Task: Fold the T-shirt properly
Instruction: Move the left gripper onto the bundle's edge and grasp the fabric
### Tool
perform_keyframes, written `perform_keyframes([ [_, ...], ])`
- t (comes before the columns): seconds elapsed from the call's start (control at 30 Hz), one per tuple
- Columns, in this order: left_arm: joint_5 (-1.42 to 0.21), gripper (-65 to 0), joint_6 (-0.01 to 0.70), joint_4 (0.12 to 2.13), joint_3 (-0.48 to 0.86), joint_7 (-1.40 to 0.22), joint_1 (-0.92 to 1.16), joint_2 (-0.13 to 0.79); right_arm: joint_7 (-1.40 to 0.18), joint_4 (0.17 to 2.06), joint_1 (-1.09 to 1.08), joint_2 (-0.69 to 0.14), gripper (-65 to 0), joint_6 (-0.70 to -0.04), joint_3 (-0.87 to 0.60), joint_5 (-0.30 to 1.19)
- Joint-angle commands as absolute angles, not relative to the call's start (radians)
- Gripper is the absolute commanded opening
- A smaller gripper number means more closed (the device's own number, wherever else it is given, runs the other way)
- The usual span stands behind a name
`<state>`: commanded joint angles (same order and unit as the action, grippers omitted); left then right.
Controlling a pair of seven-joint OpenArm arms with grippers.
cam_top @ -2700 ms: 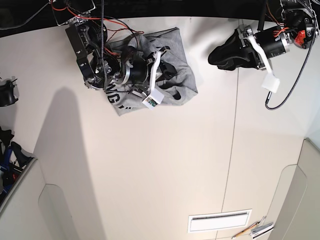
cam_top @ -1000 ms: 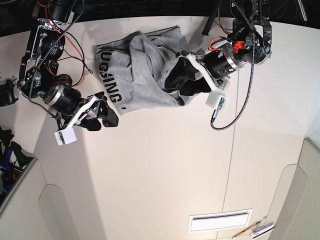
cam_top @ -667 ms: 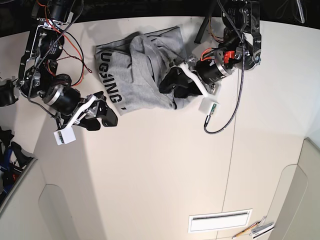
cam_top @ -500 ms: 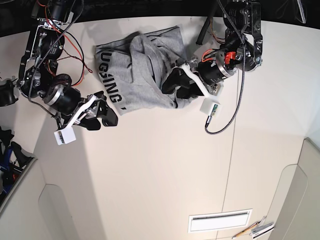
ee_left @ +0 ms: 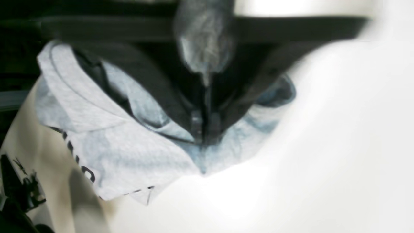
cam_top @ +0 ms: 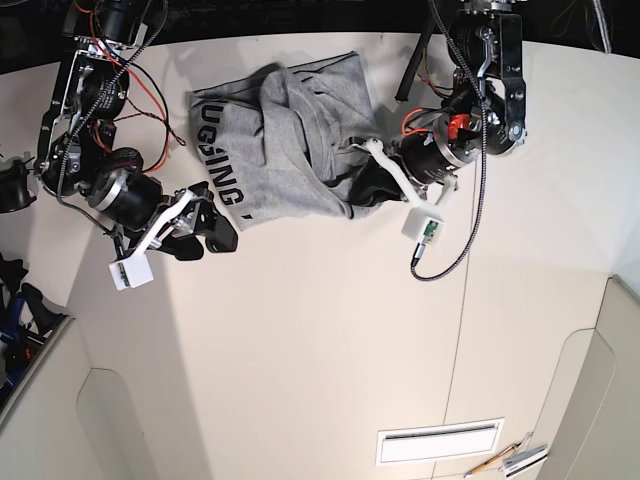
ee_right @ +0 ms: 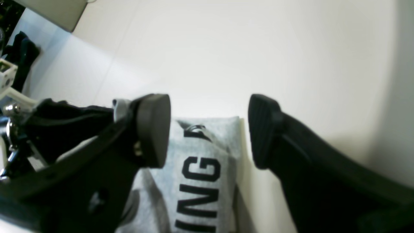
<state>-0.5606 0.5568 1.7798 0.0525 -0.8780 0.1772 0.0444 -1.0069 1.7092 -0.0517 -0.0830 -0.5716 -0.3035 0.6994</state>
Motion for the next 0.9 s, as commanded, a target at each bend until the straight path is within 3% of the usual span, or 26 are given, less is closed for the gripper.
perform_keyframes([
  [0.27,-0.581,-65.0,0.634,1.864,0.054,-0.923,0.178,0.073,-1.007,1.709,-0.052,-0.083,-27.9,-0.572,-0.303,0.699],
  [0.5,-0.584,-65.0,0.64,1.939,0.055,-0.933,0.178,0.196,-1.018,1.709,-0.052,-0.083,-27.9,-0.572,-0.303,0.7],
  [0.63,-0.758,-65.0,0.651,1.939,0.054,-1.028,0.179,0.233,-1.018,1.709,-0.052,-0.083,-27.9,-0.572,-0.303,0.701],
  [0.67,-0.801,-60.5,0.666,1.939,0.054,-1.056,0.185,0.233,-1.018,1.709,-0.052,-0.083,-27.9,-0.572,-0.303,0.701],
  [0.73,-0.868,-36.0,0.678,1.939,0.054,-1.071,0.221,0.233,-1.018,1.709,-0.052,-0.083,-27.9,-0.572,-0.303,0.7],
  [0.77,-0.88,-29.4,0.678,1.939,0.052,-1.066,0.245,0.229,-1.018,1.709,-0.052,-0.083,-27.9,-0.572,-0.303,0.699],
  [0.9,-0.871,-28.9,0.679,1.939,0.051,-1.058,0.308,0.173,-1.014,1.709,-0.052,-0.083,-27.9,-0.572,-0.303,0.699],
])
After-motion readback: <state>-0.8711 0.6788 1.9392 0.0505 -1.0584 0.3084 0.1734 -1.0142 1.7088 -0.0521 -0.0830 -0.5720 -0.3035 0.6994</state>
